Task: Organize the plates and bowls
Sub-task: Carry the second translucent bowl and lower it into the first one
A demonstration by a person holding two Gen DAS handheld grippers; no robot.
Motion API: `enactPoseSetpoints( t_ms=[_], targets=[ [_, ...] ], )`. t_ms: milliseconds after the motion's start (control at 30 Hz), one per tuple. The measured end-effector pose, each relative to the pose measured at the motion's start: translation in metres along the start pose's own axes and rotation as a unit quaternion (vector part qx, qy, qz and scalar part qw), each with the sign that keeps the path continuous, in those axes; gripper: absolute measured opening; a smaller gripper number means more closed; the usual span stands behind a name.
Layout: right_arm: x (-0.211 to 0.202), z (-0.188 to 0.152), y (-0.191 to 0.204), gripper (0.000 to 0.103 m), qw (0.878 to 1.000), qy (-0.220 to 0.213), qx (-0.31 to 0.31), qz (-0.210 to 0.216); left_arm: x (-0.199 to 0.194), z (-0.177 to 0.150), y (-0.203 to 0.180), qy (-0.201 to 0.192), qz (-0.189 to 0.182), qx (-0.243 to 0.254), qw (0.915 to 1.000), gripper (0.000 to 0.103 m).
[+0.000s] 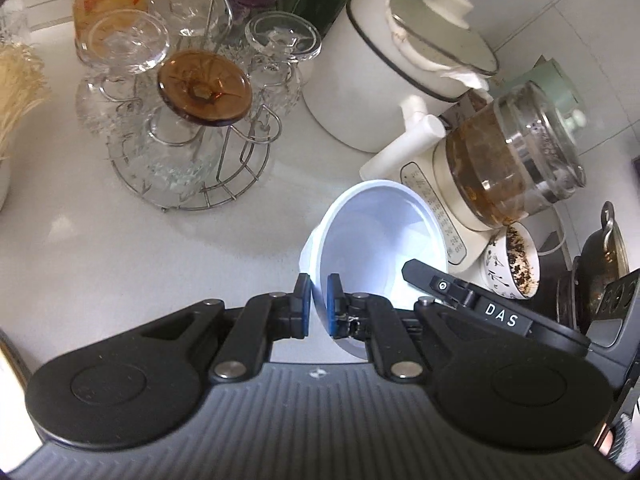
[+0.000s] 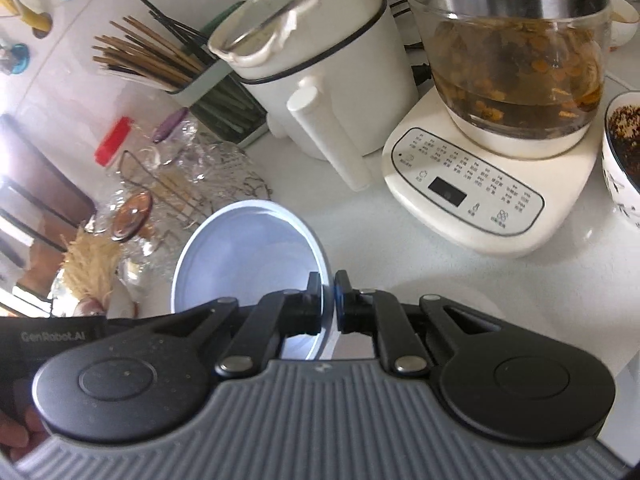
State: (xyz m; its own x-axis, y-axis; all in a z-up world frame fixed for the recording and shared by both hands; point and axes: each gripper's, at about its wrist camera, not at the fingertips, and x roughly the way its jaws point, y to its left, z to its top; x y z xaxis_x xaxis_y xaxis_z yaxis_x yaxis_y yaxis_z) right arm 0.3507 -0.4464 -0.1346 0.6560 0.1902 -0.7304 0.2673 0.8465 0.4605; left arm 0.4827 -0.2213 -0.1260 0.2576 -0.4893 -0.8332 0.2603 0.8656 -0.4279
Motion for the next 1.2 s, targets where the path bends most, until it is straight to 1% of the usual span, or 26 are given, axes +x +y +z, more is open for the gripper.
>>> enactPoseSetpoints(
  t_ms=[67,200,433,533,700,967,1200],
  targets=[
    [-0.006,-0.003,0.000,0.009,1.000,0.004,0.013,0.009,-0.008,-0.005,-0.002,-0.002,0.004,0.002,1.0000,0.010],
    [-0.018,-0.010,0.006,0.009,1.000,-0.003,0.015,0.014,-0.024,-0.014,-0.005,-0.003,0.003,0.012,0.9999,0.010],
    [-0.035,-0.022,0.023,0.009,1.000,-0.016,0.013,0.017,-0.050,-0.024,0.001,-0.008,-0.002,0.015,0.9999,0.010],
    [-0.045,-0.027,0.031,0.010,0.999,-0.029,0.012,0.026,-0.064,-0.029,0.006,-0.017,-0.006,0.020,0.9997,0.010],
    [-0.052,-0.036,0.048,0.010,0.999,-0.033,0.001,0.035,-0.086,-0.041,0.015,-0.035,-0.002,0.022,0.9992,0.010],
    [-0.049,-0.053,0.076,0.010,0.998,-0.022,-0.030,0.045,-0.113,-0.066,0.042,-0.056,0.004,-0.002,0.9984,0.010],
    [-0.044,-0.072,0.095,0.010,0.997,-0.006,-0.056,0.046,-0.125,-0.090,0.073,-0.066,0.002,-0.038,0.9971,0.010]
  ],
)
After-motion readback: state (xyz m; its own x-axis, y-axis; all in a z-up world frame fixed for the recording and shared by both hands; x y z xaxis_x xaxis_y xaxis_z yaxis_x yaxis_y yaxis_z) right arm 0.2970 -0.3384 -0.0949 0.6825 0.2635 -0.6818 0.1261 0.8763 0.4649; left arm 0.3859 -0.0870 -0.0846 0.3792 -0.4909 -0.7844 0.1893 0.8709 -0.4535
